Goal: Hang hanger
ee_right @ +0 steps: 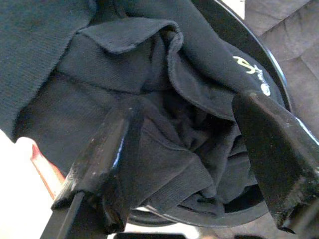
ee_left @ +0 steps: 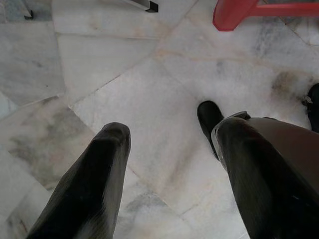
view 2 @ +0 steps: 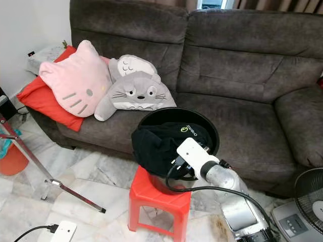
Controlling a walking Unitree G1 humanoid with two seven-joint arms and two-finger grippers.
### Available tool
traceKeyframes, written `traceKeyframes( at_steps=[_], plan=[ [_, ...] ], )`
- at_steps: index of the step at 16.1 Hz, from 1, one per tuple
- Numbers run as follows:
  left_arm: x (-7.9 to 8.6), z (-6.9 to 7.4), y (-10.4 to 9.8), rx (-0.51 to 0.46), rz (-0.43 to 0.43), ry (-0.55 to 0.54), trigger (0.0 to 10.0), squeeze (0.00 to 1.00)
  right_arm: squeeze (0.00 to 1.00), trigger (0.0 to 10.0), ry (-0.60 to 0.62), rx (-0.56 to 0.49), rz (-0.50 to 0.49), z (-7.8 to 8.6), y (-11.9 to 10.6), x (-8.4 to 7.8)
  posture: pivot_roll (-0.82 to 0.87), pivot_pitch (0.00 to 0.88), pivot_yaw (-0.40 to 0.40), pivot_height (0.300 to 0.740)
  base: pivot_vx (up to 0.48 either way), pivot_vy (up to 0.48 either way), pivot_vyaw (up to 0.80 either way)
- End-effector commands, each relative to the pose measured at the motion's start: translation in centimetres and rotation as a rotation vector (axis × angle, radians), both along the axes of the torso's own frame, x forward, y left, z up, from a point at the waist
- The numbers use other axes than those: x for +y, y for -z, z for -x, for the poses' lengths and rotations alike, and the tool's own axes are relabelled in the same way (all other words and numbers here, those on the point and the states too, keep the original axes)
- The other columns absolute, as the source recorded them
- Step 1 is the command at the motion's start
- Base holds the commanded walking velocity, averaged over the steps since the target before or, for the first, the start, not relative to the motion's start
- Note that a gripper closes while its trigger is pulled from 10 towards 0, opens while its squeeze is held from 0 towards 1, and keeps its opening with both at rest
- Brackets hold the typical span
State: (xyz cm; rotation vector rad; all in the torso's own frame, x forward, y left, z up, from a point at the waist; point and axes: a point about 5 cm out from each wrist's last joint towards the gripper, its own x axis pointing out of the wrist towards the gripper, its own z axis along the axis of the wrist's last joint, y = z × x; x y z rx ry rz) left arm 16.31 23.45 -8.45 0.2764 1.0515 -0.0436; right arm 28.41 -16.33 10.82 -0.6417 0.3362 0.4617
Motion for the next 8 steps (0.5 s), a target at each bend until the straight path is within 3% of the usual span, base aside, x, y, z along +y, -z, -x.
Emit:
traceKeyframes(
  at_steps=[1,8],
  plan=[
    [0.0,0.2,0.1,0.012,0.006,-0.001,10.0,0.0,0.0,10.0,0.022,-0.016,0.004,-0.6,-0.6,-0.4,-0.14,0.0,0.002,0.74,0.0,0.0,0.0],
    [0.0,0.2,0.1,0.011,0.005,-0.001,10.0,0.0,0.0,10.0,0.023,-0.055,0.035,-3.2,-1.3,-0.4,-0.13,0.0,0.005,0.74,0.0,0.0,0.0]
  ],
)
